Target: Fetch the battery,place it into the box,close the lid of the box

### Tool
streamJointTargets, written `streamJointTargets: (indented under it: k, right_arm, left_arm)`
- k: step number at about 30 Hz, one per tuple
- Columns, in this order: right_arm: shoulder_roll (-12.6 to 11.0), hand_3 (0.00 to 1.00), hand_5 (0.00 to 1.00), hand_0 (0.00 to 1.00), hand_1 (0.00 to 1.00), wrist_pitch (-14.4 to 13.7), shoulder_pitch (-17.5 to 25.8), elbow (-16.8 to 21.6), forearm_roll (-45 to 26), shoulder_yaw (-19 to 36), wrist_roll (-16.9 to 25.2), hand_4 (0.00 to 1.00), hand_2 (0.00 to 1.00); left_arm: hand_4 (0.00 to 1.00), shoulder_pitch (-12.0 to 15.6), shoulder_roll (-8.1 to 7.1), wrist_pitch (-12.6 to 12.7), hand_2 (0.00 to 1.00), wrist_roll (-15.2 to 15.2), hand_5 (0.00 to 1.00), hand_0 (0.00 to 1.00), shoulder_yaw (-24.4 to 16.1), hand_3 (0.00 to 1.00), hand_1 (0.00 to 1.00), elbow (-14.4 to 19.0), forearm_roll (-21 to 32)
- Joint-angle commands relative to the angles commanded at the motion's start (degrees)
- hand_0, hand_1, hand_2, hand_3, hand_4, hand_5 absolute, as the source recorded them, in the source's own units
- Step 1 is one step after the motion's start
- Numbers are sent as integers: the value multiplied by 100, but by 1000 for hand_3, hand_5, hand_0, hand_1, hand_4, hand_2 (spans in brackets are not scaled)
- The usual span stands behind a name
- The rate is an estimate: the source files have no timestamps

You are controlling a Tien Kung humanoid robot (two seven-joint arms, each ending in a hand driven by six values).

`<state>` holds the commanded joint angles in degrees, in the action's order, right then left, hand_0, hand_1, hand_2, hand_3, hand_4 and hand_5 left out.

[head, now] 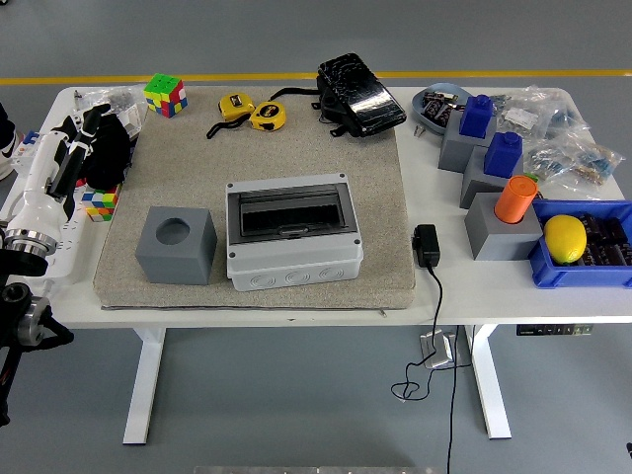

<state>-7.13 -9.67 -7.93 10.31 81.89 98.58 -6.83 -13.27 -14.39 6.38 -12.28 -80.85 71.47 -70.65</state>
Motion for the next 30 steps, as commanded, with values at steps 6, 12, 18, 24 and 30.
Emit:
streamJointTargets:
  k: [6, 12, 18, 24, 30]
  right_arm:
    - [5, 829, 998, 851, 846, -1, 6, 0, 15, 26, -8, 998, 803]
    - [4, 829, 998, 852, 846, 2, 4, 0, -8, 8, -6, 998, 802]
    - [6, 829, 998, 852, 846, 2, -1, 0, -13, 7, -5, 998, 802]
    - [9, 828, 998, 852, 846, 0, 4, 0, -9, 15, -7, 998, 803]
    - [10, 829, 998, 852, 846, 0, -6, 0, -17, 12, -4, 998, 803]
  left_arm:
    - [998, -6, -5, 6, 807, -6, 920, 814, -2, 798, 826, 2, -2]
    - [998, -9, -8, 10, 806, -16, 919, 813, -5, 798, 826, 7, -3]
    - [998, -10, -12, 9, 807, -12, 918, 816, -8, 798, 825, 8, -5]
    - [998, -13, -13, 14, 807, -14, 917, 816, -14, 797, 824, 13, -9]
    - [998, -22, -13, 12, 807, -16, 916, 816, -17, 797, 825, 12, -7]
